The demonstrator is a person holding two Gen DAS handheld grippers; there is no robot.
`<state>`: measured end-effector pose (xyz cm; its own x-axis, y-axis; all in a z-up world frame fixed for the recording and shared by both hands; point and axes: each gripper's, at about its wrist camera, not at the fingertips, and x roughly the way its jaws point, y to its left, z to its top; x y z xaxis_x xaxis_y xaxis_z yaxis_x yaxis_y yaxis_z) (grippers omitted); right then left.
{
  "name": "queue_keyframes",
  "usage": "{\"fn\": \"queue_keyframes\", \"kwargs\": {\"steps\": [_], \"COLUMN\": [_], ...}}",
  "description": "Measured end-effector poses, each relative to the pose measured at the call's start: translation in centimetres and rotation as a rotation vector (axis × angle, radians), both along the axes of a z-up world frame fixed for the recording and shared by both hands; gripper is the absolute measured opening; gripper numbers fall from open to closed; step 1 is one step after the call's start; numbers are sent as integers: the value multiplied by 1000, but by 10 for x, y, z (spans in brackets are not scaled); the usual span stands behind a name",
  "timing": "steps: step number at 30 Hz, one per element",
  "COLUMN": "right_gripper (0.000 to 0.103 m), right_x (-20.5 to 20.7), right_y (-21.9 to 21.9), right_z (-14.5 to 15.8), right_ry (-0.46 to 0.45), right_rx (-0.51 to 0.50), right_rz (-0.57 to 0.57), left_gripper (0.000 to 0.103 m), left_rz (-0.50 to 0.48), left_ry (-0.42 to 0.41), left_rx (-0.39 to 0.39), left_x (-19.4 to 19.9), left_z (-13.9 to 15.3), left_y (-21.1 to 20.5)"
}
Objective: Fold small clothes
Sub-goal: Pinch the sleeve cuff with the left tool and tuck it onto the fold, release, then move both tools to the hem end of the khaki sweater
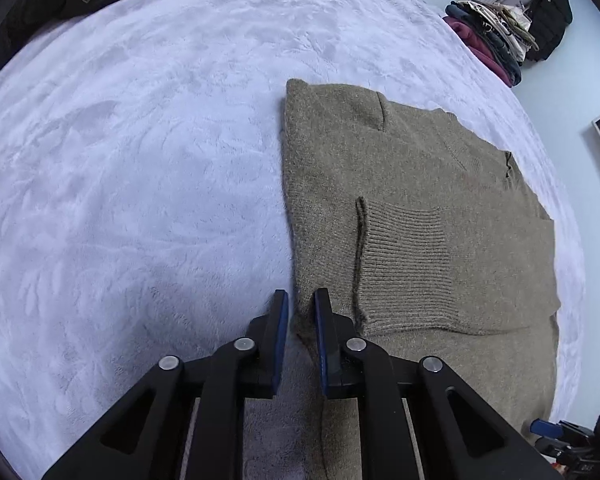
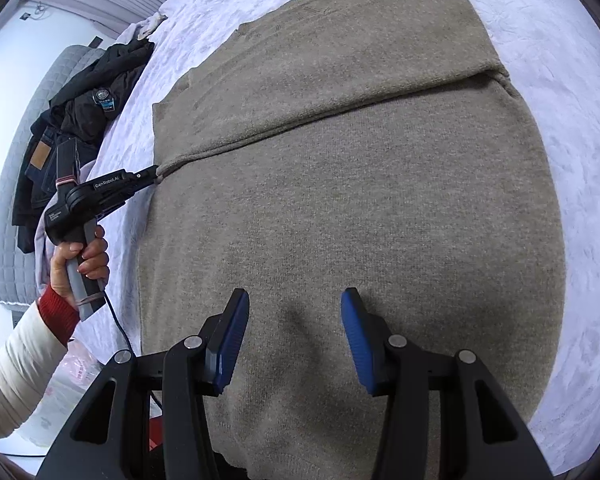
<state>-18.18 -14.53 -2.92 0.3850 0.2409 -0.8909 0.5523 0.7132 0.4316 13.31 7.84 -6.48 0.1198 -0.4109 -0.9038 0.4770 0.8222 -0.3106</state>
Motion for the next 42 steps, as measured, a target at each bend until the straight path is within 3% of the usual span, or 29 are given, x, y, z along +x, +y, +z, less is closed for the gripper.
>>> {"fn": "queue_keyframes", "kwargs": {"steps": [2,3,13,16,20,22,29,31,34,38,42], "right_gripper": [52,52,52,52,53,61,64,79,84,84,84], "right_x": [0,0,6,5,-1,-6,-26,-32,-39,-52,-82], "right_y": [0,1,11,16,23,26,33,34,36,38,28], "right_z": [1,2,26,37,50,55,65,65,66,58,35], "right_ry": [1,0,-29,-39,-49,-48,-51,-69,-102,-64,34], "right_rx": [1,-1,-29,-37,-44,-46,-37,-22,-30,-12,55], "right_rz": [-3,-5,-3,-8,-20,-28,-62,-55,-26,-3,-22], "left_gripper": [51,56,60,94,94,94,94,94,94,94,94], "left_rz": [11,20,-40,-59,-78,-90,-121,-130,-148,-182,-214], "left_ry": [-55,-79,-131,-148,-149,-132,-115,-105,-91,-47,41], "left_rx": [75,95,224,246,246,250,269,278,303,315,286], "left_x": [-4,-7,-54,-70,-86,-94,-123,-131,-142,-163,-185], "left_z": [7,11,47,59,72,76,81,79,71,59,45], "left_y": [-4,-4,6,7,10,13,22,25,30,40,57]}}
